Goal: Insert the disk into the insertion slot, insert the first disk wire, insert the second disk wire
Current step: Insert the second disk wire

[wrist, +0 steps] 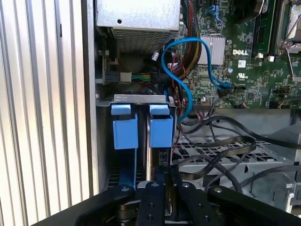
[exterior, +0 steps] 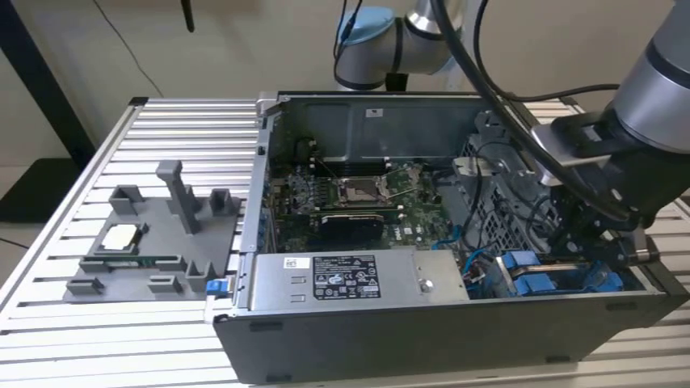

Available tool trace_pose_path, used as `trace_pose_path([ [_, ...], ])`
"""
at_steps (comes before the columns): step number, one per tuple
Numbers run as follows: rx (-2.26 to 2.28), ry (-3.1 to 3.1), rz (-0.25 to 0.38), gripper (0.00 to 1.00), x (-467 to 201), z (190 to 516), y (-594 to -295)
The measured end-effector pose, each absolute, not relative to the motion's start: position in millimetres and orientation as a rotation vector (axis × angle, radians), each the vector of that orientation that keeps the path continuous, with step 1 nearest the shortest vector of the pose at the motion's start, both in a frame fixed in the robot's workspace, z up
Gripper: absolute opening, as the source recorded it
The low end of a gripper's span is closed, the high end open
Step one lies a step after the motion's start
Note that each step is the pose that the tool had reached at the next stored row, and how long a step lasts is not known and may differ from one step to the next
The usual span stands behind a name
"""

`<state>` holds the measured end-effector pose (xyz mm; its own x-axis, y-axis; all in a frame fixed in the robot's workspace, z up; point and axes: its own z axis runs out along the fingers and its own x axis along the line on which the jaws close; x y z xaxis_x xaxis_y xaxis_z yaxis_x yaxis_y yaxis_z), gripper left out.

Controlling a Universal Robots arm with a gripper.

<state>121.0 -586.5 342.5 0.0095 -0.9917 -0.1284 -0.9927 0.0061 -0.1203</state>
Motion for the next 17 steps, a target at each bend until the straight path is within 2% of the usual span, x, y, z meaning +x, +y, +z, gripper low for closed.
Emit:
trace_pose_path([
  [17, -2.1, 2.096, 0.006, 0.16, 124.0, 339.7, -583.6],
])
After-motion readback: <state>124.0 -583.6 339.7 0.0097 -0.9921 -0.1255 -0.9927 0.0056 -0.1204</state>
